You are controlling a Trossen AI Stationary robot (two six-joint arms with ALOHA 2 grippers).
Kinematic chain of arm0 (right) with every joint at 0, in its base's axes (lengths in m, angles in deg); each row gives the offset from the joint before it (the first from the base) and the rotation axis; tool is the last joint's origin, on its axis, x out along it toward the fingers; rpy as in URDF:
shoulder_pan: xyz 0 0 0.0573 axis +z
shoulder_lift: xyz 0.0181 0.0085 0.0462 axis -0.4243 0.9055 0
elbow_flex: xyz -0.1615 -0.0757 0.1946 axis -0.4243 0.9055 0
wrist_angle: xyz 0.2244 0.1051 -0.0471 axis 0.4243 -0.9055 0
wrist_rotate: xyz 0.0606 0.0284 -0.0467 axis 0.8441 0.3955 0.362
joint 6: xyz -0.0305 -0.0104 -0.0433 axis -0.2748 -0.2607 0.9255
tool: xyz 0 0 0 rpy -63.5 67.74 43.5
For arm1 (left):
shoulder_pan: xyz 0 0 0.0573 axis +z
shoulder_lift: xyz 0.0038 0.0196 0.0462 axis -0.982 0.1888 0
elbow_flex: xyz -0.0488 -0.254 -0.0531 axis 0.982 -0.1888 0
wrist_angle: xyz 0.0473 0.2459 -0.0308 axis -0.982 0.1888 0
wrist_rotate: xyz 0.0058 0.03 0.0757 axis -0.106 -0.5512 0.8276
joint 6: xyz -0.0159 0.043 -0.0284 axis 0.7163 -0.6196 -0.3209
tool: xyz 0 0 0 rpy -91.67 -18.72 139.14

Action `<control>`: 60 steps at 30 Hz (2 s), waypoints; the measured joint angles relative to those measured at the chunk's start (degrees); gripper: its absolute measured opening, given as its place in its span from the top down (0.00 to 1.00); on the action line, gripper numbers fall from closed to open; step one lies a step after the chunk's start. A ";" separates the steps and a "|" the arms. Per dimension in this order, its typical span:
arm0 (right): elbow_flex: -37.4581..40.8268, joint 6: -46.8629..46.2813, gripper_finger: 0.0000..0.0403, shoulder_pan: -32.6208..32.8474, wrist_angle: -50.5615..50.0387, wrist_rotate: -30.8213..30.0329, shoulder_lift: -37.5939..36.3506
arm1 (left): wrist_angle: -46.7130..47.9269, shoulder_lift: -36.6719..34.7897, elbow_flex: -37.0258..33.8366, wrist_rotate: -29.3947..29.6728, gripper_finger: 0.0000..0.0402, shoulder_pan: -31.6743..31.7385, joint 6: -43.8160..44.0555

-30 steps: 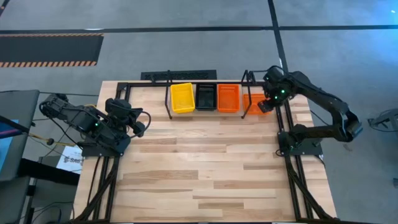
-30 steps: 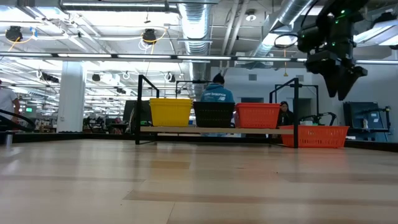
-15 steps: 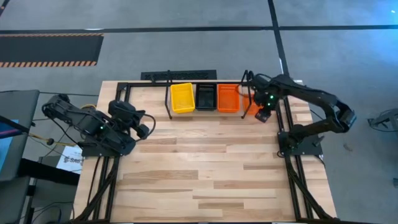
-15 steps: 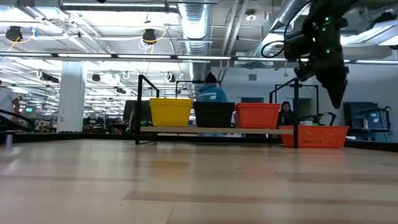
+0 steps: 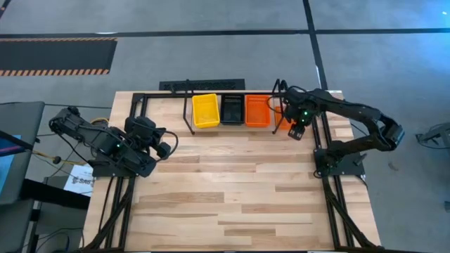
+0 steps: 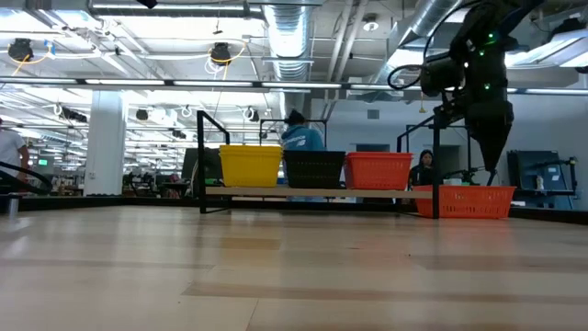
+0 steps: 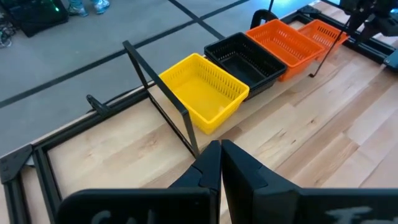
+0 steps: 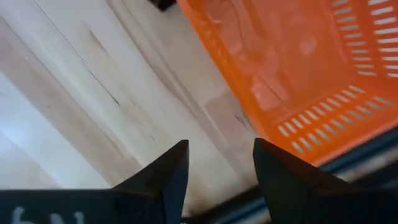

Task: Stack baskets on shelf by color
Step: Stack the orange bin on top of the other orange bin on the shelf

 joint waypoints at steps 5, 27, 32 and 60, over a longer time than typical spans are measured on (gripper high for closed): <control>0.92 -2.22 0.53 -1.10 1.05 1.17 -4.51 | -0.04 -0.04 0.00 0.21 1.00 0.01 0.02; 1.68 -37.30 0.54 -11.13 1.11 -1.43 -13.87 | -0.04 -0.07 0.00 0.42 1.00 0.00 -0.13; 7.41 -41.04 0.53 -12.57 4.14 -1.34 -12.39 | -0.04 -0.07 0.00 0.39 1.00 0.00 -1.66; 13.17 -41.42 0.52 -11.80 12.30 13.06 -12.44 | 0.60 -0.07 0.00 -0.02 1.00 0.00 -4.50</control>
